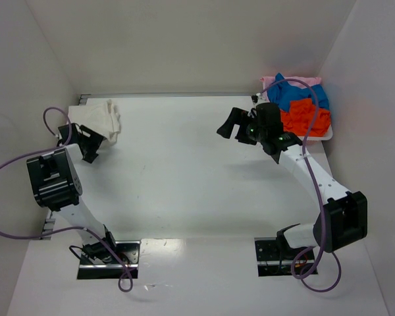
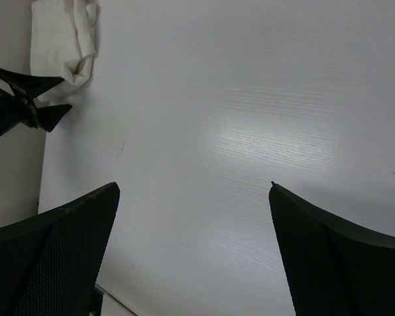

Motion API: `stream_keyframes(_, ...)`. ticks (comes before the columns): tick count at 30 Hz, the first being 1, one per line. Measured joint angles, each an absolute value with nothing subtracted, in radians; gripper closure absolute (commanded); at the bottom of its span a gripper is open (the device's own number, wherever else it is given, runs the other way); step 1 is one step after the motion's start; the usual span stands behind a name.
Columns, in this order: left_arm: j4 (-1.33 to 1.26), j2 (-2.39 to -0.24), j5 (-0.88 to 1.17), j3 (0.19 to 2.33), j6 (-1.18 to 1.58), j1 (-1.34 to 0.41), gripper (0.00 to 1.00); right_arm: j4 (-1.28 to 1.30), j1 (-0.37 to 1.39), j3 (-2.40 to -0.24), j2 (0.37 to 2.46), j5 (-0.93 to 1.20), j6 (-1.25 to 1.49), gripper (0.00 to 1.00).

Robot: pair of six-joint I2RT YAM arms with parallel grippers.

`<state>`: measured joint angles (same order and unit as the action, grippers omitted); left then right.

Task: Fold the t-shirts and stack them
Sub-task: Put the neatly folded tshirt into the corner of the board with the left arm

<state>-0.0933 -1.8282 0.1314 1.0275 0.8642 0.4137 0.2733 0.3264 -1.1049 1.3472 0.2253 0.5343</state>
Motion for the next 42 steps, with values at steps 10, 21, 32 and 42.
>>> stream_keyframes(10,-0.088,-1.603,0.186,0.977,0.813,0.411,0.07,0.272,0.326,-1.105,1.347,0.235,0.548,0.0)
stream_keyframes(21,-0.205,-1.796,0.136,1.061,0.864,0.415,0.82,0.271,0.326,-1.105,1.347,0.241,0.552,0.11)
stream_keyframes(32,-0.211,-1.906,0.157,1.093,0.815,0.342,0.83,0.271,0.326,-1.087,1.341,0.223,0.553,0.14)
stream_keyframes(42,-0.11,-1.933,0.151,1.129,0.738,0.245,0.53,0.278,0.326,-1.085,1.34,0.197,0.553,0.0)
